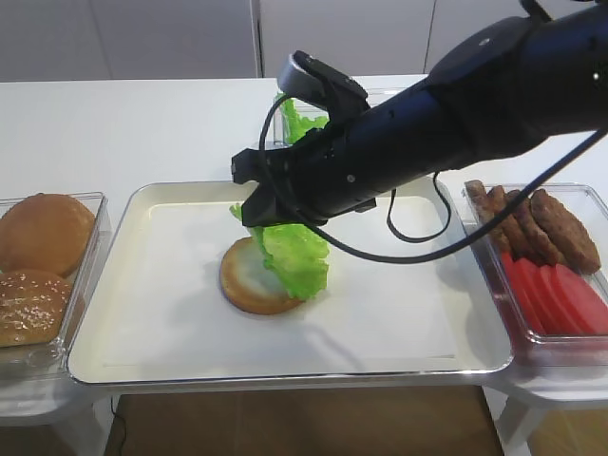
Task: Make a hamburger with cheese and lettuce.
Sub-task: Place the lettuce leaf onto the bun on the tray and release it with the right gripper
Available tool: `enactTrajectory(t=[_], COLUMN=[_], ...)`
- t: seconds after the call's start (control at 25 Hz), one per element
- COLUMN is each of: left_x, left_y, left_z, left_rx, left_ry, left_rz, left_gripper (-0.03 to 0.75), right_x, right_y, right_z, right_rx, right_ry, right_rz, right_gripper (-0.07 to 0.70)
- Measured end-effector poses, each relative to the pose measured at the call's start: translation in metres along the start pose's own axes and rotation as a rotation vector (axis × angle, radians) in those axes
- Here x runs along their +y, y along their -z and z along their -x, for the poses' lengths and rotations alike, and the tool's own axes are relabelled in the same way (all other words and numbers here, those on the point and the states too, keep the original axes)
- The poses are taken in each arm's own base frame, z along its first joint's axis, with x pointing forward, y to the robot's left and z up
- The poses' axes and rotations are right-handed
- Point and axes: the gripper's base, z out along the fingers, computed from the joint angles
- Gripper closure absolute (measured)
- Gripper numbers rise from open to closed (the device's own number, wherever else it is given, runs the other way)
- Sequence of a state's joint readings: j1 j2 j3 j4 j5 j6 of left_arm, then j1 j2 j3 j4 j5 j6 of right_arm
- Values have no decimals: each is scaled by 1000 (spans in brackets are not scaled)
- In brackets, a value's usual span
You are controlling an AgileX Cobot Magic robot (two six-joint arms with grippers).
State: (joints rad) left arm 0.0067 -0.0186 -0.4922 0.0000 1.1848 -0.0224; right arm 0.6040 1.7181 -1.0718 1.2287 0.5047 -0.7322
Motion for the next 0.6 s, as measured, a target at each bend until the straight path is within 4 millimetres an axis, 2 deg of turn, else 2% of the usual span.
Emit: enactTrajectory(t=[0.12, 0.32, 0.44, 0.6], left_x=[0, 0, 0, 0], left_y=[0, 0, 0, 0], left_z=[0, 0, 0, 0], left_rx=[0, 0, 0, 0], left_ry=[0, 0, 0, 0], left_rz=[0, 0, 0, 0], left_gripper=[356, 356, 356, 356], right_x=[0, 0, 0, 0], right_y=[0, 0, 0, 0], right_z=[0, 0, 0, 0], right_rx=[-1, -2, -2, -4], right_ry=[-2, -1, 0, -1], right_rz=[1, 2, 2, 1], right_gripper=[556, 454, 356, 168])
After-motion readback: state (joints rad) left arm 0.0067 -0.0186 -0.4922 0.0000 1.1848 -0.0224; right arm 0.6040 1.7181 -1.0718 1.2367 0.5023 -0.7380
